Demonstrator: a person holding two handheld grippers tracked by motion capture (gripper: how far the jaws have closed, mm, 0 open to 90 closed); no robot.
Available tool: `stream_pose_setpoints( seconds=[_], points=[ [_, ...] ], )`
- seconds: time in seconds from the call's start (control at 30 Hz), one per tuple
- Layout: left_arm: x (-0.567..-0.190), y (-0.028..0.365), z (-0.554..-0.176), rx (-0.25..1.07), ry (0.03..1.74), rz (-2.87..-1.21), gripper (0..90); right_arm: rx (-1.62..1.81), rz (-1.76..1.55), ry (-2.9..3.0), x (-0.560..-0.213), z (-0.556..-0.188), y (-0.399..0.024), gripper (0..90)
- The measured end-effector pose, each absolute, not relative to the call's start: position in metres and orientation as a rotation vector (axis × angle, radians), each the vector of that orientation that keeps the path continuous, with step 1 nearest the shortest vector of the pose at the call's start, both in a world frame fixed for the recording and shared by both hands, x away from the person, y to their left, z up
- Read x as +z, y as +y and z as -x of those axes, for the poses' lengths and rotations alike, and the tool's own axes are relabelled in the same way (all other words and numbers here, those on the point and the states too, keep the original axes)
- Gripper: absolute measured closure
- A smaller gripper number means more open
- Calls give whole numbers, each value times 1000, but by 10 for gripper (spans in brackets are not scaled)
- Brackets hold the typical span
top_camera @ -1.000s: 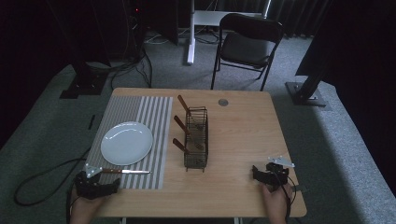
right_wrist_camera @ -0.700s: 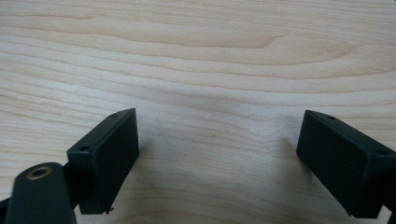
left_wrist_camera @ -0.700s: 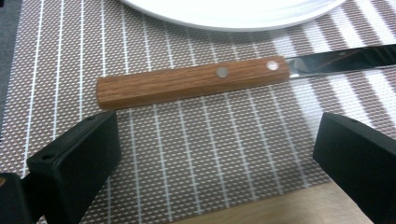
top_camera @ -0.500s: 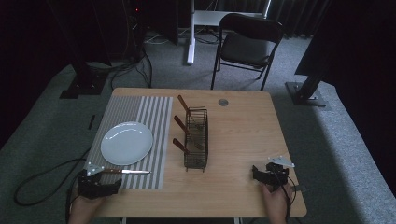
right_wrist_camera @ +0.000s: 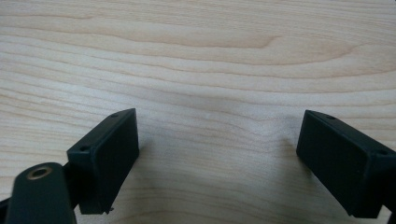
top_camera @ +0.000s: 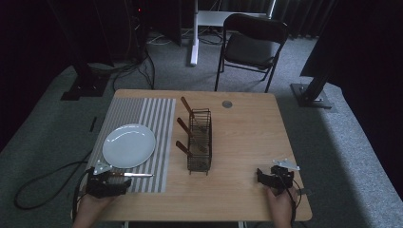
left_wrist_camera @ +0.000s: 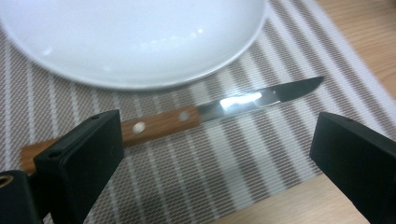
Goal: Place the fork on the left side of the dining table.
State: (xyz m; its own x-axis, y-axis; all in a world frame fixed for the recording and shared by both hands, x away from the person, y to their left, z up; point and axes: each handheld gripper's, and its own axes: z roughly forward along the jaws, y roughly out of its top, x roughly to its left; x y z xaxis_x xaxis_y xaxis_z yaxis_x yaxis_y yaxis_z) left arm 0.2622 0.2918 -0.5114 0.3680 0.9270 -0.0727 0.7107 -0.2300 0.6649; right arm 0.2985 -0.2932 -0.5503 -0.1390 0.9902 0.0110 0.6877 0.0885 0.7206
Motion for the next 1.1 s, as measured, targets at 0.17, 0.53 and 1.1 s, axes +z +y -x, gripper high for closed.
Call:
stream_pose_setpoints(
  seconds=[0.17, 0.53, 1.1],
  points=[
    [-502, 285, -267, 426, 1371, -2010, 30, 812, -1646, 1884, -550, -298, -293, 125],
    [-480, 260, -283, 427, 1286, -2012, 30, 812, -1644, 1884, -550, -298, -293, 125],
    [-436, 233, -315, 432, 1150, -2003, 30, 812, -1644, 1884, -550, -298, -293, 125]
  ],
)
